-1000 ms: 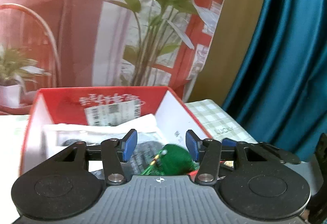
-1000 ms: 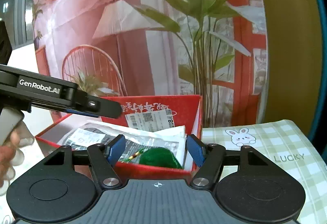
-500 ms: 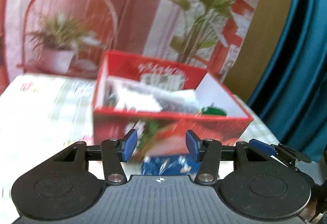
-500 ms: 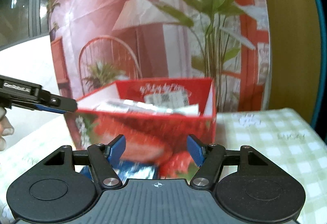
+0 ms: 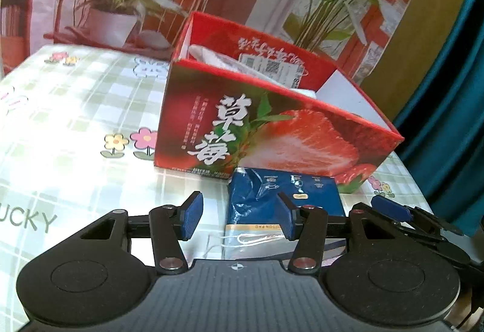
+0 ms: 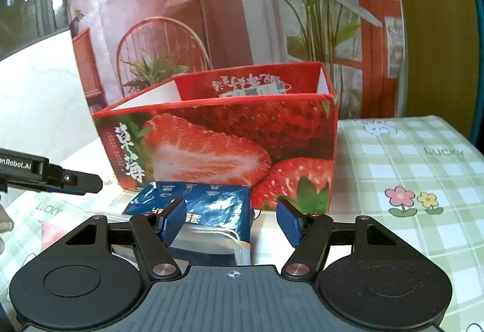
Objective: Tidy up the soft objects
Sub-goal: 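Move the left tool down to the blue packaged item, then close the left tool on the blue package, then carry the blue package into the red box and open the left tool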
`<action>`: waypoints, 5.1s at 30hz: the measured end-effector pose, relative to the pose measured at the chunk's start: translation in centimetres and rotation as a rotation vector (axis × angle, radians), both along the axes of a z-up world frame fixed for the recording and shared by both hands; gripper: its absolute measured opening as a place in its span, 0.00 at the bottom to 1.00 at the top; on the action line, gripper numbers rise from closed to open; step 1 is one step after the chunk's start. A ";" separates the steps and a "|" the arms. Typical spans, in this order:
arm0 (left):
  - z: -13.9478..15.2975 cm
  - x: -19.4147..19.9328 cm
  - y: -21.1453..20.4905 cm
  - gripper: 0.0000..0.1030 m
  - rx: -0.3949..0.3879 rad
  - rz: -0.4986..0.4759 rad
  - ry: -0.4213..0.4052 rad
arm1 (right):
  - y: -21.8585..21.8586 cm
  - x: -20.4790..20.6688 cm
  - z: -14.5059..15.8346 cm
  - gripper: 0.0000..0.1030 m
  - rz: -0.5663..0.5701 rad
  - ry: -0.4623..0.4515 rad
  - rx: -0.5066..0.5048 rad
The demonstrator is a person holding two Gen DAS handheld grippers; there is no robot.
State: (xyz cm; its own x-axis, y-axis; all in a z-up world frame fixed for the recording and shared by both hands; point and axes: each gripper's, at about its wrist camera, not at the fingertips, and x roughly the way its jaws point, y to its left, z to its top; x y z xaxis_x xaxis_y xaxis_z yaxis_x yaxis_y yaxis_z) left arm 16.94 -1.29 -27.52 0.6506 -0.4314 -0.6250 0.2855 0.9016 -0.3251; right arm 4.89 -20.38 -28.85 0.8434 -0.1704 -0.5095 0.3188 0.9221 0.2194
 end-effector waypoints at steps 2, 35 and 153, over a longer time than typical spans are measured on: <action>-0.5 0.7 -0.2 0.53 0.000 0.005 0.017 | -0.5 0.4 -0.2 0.61 -0.012 0.007 0.014; -5.2 2.4 -2.5 0.51 -0.041 -0.064 0.090 | -2.9 3.5 -4.1 0.56 0.061 0.070 0.163; 9.7 9.3 -2.6 1.00 0.260 0.096 -0.216 | -4.2 16.8 9.3 0.99 -0.011 0.105 -0.316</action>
State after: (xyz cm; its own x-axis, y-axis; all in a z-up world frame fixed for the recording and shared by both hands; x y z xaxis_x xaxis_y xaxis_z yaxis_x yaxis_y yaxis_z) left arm 26.28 -3.85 -17.79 0.8097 -0.2062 -0.5494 0.2321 0.9724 -0.0229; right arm 21.71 -24.63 -19.54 0.7864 -0.3423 -0.5142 0.3345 0.9358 -0.1114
